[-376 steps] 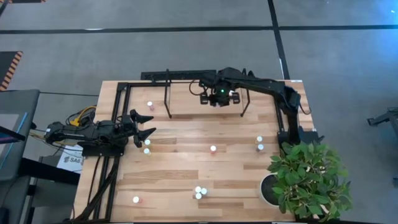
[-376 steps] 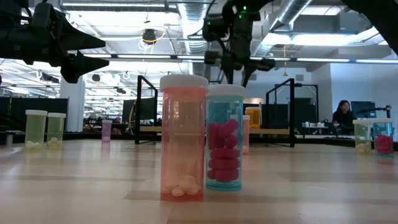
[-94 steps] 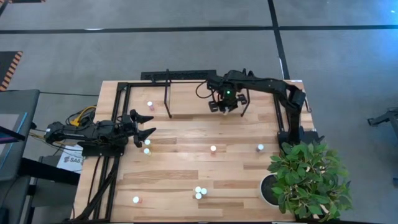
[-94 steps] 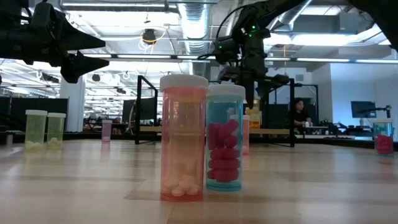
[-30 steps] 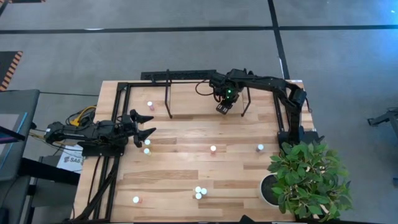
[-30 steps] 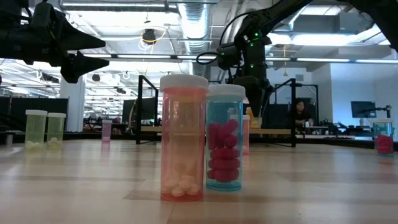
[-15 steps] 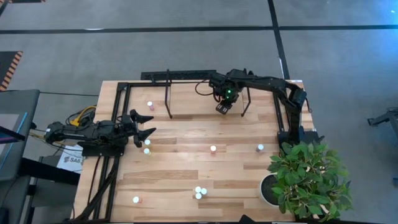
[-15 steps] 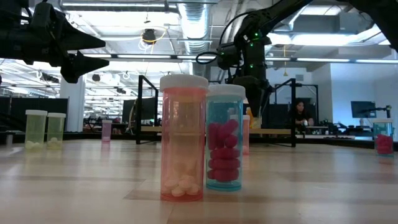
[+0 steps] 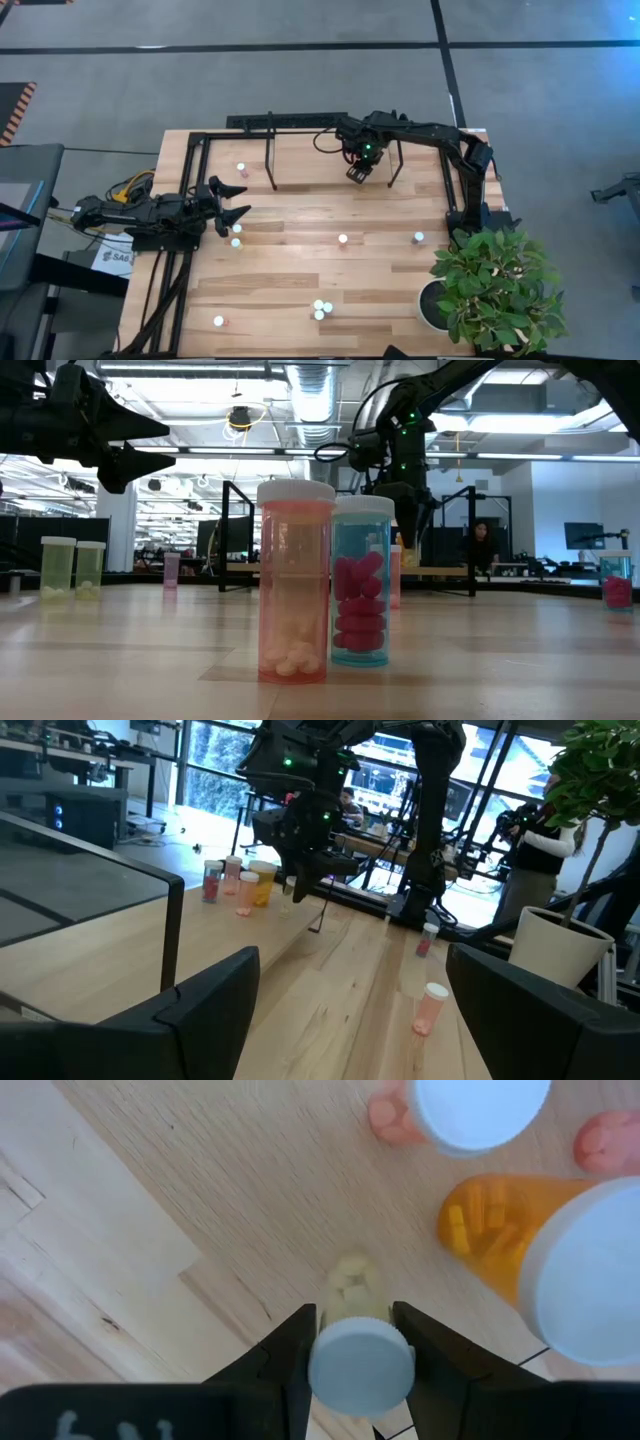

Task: Pick and place medicine bottles onto shelf by color
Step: Put the yellow pill bottle on the shelf

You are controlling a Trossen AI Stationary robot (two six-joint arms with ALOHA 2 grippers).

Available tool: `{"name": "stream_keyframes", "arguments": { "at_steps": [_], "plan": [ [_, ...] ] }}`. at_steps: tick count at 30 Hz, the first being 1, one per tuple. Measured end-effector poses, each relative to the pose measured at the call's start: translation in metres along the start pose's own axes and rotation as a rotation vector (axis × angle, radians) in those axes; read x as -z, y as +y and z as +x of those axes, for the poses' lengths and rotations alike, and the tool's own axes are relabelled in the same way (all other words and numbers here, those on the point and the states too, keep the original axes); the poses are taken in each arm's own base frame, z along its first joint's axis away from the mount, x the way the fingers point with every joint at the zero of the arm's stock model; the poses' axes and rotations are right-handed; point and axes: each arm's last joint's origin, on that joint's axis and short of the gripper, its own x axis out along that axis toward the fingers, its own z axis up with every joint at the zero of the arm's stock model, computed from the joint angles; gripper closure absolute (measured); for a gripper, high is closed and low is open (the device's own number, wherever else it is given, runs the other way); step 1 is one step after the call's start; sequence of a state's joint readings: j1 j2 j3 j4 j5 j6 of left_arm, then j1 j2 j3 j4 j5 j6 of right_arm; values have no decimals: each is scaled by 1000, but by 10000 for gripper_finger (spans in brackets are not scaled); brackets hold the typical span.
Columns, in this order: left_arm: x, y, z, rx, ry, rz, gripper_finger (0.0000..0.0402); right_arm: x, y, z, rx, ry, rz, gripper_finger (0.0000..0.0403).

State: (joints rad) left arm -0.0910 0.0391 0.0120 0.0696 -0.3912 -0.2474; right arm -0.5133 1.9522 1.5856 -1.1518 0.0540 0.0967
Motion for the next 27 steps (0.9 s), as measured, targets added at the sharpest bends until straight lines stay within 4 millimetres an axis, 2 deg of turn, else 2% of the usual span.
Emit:
{"name": "stream_keyframes", "arguments": {
  "at_steps": [18, 27],
  "plan": [
    [0, 0, 0, 0, 0, 0, 90, -3, 4, 0, -4, -34, -11, 245],
    [0, 0, 0, 0, 0, 0, 90, -3, 3, 0, 0, -36, -6, 167]
  ]
}}
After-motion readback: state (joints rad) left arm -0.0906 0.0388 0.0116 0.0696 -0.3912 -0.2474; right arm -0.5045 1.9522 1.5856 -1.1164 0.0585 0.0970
